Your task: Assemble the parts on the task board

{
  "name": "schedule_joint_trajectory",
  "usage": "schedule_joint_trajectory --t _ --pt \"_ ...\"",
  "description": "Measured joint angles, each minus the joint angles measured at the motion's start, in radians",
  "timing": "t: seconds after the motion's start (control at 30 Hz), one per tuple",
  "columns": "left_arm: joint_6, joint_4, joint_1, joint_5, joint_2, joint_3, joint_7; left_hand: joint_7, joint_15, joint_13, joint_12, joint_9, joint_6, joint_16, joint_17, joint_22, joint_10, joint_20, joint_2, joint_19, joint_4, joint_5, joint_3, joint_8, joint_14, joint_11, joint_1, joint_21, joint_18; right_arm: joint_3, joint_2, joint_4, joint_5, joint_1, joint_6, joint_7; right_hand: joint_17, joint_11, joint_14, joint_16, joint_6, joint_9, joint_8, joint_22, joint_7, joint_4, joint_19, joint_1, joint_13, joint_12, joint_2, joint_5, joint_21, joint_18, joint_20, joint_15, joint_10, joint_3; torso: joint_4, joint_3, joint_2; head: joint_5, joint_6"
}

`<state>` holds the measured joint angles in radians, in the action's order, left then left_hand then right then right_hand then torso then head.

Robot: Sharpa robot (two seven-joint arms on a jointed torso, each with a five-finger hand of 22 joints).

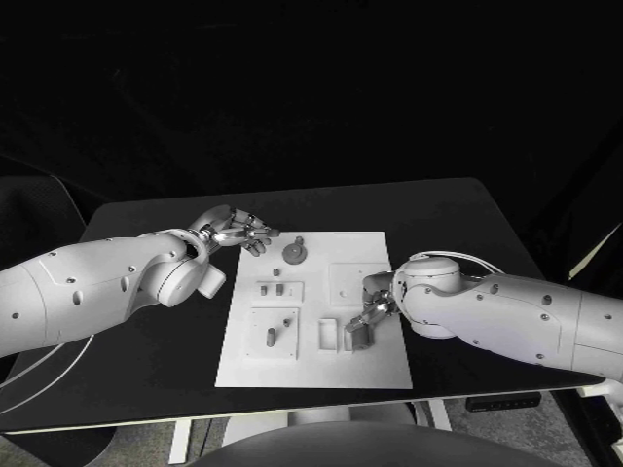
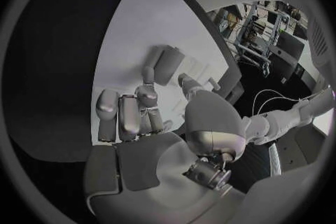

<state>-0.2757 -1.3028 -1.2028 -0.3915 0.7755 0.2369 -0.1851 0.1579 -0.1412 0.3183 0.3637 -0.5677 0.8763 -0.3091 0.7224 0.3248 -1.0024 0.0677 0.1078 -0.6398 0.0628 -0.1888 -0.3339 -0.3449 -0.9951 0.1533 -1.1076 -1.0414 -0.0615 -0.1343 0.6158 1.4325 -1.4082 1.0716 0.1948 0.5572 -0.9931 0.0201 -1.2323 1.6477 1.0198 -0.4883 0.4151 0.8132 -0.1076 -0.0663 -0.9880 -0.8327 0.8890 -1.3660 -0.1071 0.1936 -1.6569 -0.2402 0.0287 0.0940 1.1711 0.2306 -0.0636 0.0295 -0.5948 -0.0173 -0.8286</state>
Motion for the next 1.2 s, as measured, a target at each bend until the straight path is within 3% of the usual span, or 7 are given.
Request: schedule_joint_trajectory --t 0.47,0.53,0.6,0.67,0.83,1.0,1.2 --pt "0.0 -0.003 -0.005 0.0 0.005 0.0 0.004 0.004 0.0 0.0 0.0 0.0 0.003 0.0 0.0 0.0 0.0 0.0 -0.004 0.0 0.0 0.0 0.0 0.0 0.0 0.0 0.004 0.0 0.0 -0.01 -0.026 -0.019 -0.018 0.006 0.024 0.015 -0.017 0.007 -0.011 0.004 0.018 -0.008 0.017 0.002 0.002 -0.003 -0.004 0.002 0.0 0.0 -0.002 0.0 -0.001 0.001 0.003 0.008 0.014 -0.003 -0.0001 0.0 -0.002 -0.001 -0.006" --pt "0.0 -0.003 -0.005 0.0 0.005 0.0 0.004 0.004 0.0 0.0 0.0 0.0 0.003 0.0 0.0 0.0 0.0 0.0 -0.004 0.0 0.0 0.0 0.0 0.0 0.0 0.0 0.004 0.0 0.0 -0.014 -0.03 -0.021 -0.027 0.006 0.03 0.018 -0.021 0.009 -0.011 0.004 0.026 -0.009 0.016 0.002 -0.003 -0.005 -0.004 0.002 0.0 0.0 -0.002 0.0 0.0 0.006 0.003 0.007 0.016 0.0 0.0 0.0001 -0.002 -0.001 -0.007" --pt "0.0 -0.003 -0.006 -0.001 0.006 0.0 0.005 0.004 0.0 0.0 0.0 0.0 0.003 0.0 0.0 0.0 0.0 0.0 -0.004 0.0 0.0 0.0 0.0 0.0 0.0 0.0 0.004 0.0 0.0 -0.026 -0.035 -0.022 -0.035 0.002 0.038 0.019 -0.022 0.012 -0.011 0.005 0.032 0.013 -0.003 0.002 -0.004 -0.005 -0.004 0.002 0.0 0.0 -0.002 0.0 -0.001 0.008 0.003 0.007 0.019 0.0 0.0001 0.0002 -0.002 -0.001 -0.008" --pt "0.0 -0.003 -0.006 -0.001 0.006 0.0 0.006 0.004 0.0 0.0 0.0 0.0 0.003 0.0 0.0 0.0 0.0 0.0 -0.004 0.0 0.0 0.0 0.0 0.0 0.0 0.0 0.004 0.0 0.0 -0.032 -0.037 -0.019 -0.041 -0.006 0.047 0.018 -0.022 0.012 -0.011 0.005 0.032 0.001 0.007 0.002 -0.004 -0.006 -0.004 0.004 0.0 0.0 -0.004 0.0 -0.001 0.008 0.003 0.007 0.019 0.0 0.0 0.0004 -0.002 -0.002 -0.01" --pt "0.0 -0.003 -0.006 -0.001 0.007 0.0 0.007 0.004 0.0 0.0 0.0 0.0 0.003 0.0 0.0 0.0 0.0 0.0 -0.003 0.0 0.0 0.0 0.0 0.0 0.0 0.0 0.004 0.0 0.0 -0.037 -0.038 -0.009 -0.059 -0.006 0.064 0.016 -0.025 0.012 -0.016 0.005 0.032 -0.004 0.011 0.004 -0.004 -0.005 -0.004 0.003 0.0 0.0 -0.004 0.0 -0.001 0.008 0.003 0.012 0.019 0.0 -0.0006 0.001 -0.002 -0.003 -0.011" --pt "0.0 -0.003 -0.006 -0.002 0.007 0.0 0.009 0.001 0.0 0.0 0.0 0.0 0.006 0.0 -0.001 0.0 0.0 0.0 0.0 0.0 0.0 0.0 0.0 0.0 0.0 0.0 0.008 0.0 0.0 -0.04 -0.037 0.002 -0.083 -0.006 0.071 0.016 -0.026 0.012 -0.016 0.005 0.033 -0.004 0.011 0.006 -0.003 0.009 -0.007 -0.013 0.0 0.0 -0.019 0.0 -0.001 0.008 0.007 0.012 0.019 0.003 -0.0012 0.0014 -0.003 -0.002 -0.012" --pt "0.0 -0.002 -0.006 -0.002 0.007 0.0 0.01 0.001 0.0 0.0 0.0 0.0 0.006 0.0 -0.001 0.0 0.0 0.0 0.0 0.0 -0.001 0.0 0.001 0.0 0.0 0.0 0.008 0.0 0.0 -0.04 -0.035 0.006 -0.113 -0.006 0.07 0.014 -0.023 0.012 -0.016 0.005 0.034 -0.004 0.011 0.009 -0.002 0.042 -0.007 -0.049 -0.001 0.0 -0.009 0.0 -0.001 0.008 0.007 0.012 0.019 0.008 -0.0012 0.0019 -0.004 -0.001 -0.009"
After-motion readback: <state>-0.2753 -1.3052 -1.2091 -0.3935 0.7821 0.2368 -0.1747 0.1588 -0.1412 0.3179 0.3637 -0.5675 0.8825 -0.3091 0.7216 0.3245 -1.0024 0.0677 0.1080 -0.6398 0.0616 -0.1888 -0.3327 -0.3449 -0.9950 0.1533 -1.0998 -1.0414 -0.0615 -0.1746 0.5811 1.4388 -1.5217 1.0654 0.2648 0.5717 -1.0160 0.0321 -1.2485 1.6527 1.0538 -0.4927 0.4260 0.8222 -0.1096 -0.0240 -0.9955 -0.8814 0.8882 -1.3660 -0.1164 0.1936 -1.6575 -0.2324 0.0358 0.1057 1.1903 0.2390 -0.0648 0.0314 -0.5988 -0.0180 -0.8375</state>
